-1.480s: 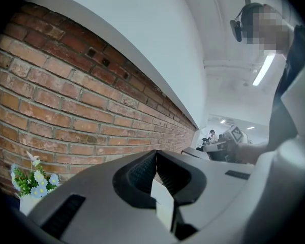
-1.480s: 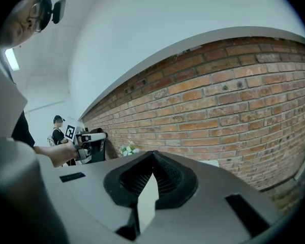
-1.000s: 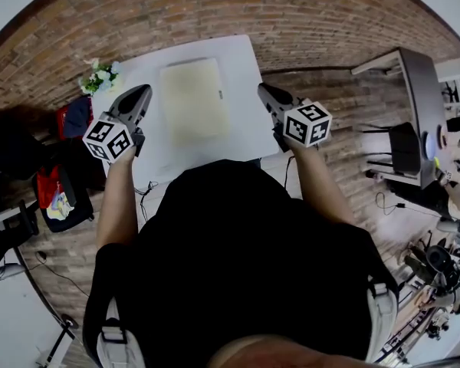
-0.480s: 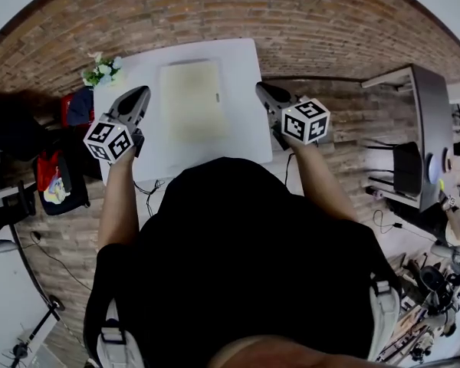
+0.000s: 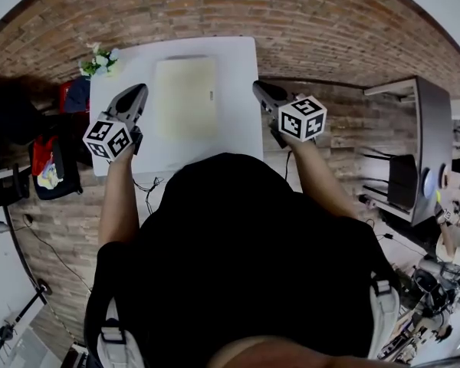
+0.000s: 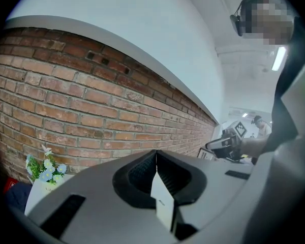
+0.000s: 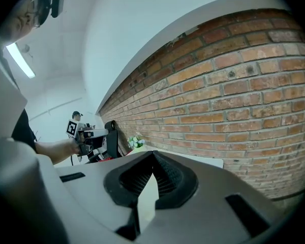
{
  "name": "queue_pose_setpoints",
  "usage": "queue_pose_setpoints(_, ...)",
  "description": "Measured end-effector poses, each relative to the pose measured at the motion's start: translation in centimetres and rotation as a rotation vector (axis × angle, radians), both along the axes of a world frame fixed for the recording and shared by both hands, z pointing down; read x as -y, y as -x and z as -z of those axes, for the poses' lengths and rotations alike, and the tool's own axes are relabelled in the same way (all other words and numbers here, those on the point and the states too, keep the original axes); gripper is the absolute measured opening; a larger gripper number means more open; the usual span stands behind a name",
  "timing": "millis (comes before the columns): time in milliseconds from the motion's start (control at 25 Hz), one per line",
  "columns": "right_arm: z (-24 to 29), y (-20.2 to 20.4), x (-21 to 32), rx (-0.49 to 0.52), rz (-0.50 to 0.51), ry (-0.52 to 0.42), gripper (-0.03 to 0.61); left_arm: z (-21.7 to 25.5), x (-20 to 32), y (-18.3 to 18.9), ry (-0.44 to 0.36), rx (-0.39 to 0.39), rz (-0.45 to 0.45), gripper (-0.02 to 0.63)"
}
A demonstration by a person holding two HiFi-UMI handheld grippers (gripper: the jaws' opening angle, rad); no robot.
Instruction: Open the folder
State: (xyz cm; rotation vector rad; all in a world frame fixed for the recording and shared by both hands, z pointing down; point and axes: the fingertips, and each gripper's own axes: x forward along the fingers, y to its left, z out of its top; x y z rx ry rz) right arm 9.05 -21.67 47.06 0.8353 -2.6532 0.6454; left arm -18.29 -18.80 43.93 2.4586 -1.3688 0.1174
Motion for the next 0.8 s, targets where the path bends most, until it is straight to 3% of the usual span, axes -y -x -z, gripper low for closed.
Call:
queue_pose_setpoints(320,-1.6,-0.3,-0.1,-0.019,0.051,0.037,0.025,-2.6,-0.3,-1.0,0.021,0.094,0.032,0.014)
queue_pose_setpoints(440,-2.2,-0.6,-0.1,-0.021,0.059,0.047,0.025,-3.8,-0.5,-1.6,0.014,0.175,0.035,0.014)
queue_pose_setpoints(520,-2.5,-0.8,0.0,-0.022,0.06,0.056,0.025,-4.4,-0.6,-2.1,0.012,0.231,0.028,0.014)
queue_pose_setpoints(680,-3.5,-1.2,-0.1,-0.035,0.065,0.077,0.025,-5.6,-0.5,-3.1,0.029,0.254,0.005,0.014)
queue_pose_setpoints(800,-4.3,-1.3,-0.3,-0.049,0.07,0.088,0.025,-7.0,-0.7,-3.7,0.039,0.313,-0.018,0.014)
